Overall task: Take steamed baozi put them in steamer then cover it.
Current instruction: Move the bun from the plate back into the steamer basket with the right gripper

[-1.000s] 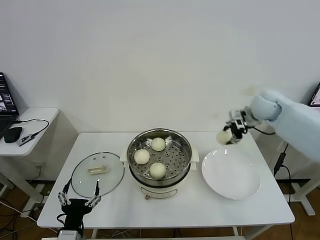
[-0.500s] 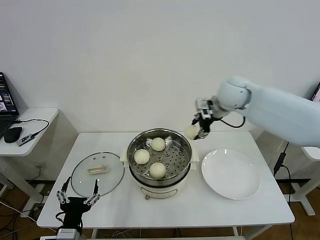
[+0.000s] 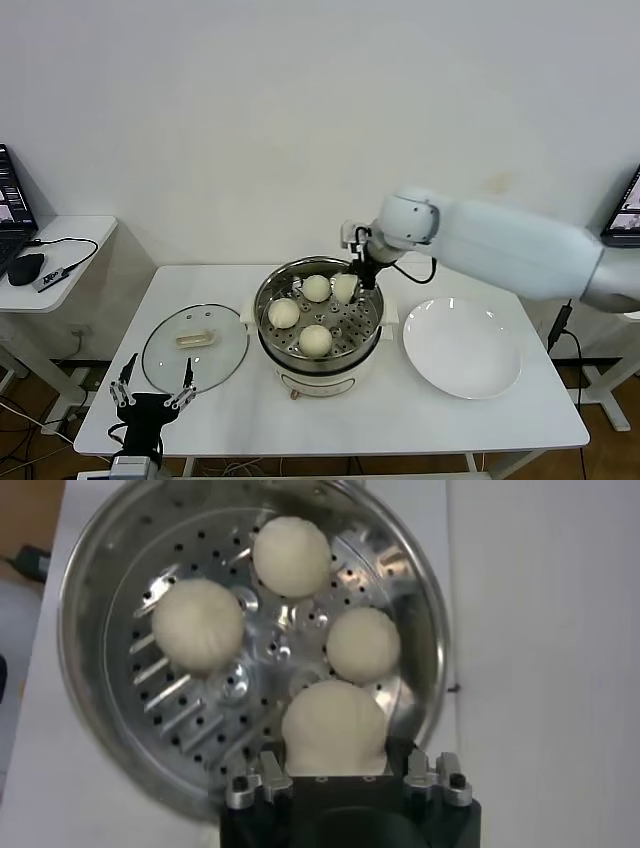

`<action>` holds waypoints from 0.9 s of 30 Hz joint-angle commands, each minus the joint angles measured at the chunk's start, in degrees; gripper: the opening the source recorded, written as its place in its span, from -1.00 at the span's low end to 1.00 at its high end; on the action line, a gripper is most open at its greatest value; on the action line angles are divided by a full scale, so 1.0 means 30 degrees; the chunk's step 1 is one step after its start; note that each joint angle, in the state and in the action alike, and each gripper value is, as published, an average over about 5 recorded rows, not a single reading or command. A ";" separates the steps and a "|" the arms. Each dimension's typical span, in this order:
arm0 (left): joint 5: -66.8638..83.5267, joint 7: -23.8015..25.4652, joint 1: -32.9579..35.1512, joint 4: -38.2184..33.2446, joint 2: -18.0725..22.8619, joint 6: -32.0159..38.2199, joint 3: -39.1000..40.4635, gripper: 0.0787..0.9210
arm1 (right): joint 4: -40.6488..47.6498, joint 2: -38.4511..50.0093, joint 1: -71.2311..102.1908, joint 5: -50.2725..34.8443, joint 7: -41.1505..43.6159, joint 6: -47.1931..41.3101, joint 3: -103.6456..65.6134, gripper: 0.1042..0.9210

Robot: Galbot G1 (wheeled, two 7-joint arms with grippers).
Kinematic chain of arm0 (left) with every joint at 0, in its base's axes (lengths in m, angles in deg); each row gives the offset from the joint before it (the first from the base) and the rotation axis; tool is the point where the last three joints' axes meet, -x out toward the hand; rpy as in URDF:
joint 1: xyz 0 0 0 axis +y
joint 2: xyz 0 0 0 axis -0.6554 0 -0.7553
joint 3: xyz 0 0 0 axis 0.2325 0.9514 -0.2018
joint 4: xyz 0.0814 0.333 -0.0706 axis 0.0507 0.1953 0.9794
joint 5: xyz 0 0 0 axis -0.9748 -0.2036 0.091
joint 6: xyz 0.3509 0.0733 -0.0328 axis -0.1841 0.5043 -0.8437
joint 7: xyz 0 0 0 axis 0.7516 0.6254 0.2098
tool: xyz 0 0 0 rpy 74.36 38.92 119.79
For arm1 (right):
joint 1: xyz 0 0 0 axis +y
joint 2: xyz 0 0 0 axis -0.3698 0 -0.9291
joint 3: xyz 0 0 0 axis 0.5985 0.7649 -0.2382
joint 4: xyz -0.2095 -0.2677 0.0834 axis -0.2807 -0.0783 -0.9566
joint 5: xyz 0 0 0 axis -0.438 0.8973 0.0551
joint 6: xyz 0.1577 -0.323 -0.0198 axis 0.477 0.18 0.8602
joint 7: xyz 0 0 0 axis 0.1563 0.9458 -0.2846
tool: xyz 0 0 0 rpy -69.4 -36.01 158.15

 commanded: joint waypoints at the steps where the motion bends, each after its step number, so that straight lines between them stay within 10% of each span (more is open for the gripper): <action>1: -0.0006 -0.0008 -0.0040 0.0064 0.0007 -0.0011 -0.0024 0.77 | 0.0814 -0.1295 0.1353 0.0358 -0.0895 -0.1048 0.0146 0.26; 21: -0.0036 0.0001 -0.0178 0.0227 0.0051 -0.0026 0.0023 0.77 | 0.0645 -0.0870 0.1575 0.1138 -0.0438 -0.1045 -0.0341 0.26; 27: -0.0026 0.0004 -0.0140 0.0166 0.0072 -0.0030 0.0047 0.77 | 0.0046 -0.0038 0.1408 0.1263 -0.0616 -0.1043 -0.0983 0.57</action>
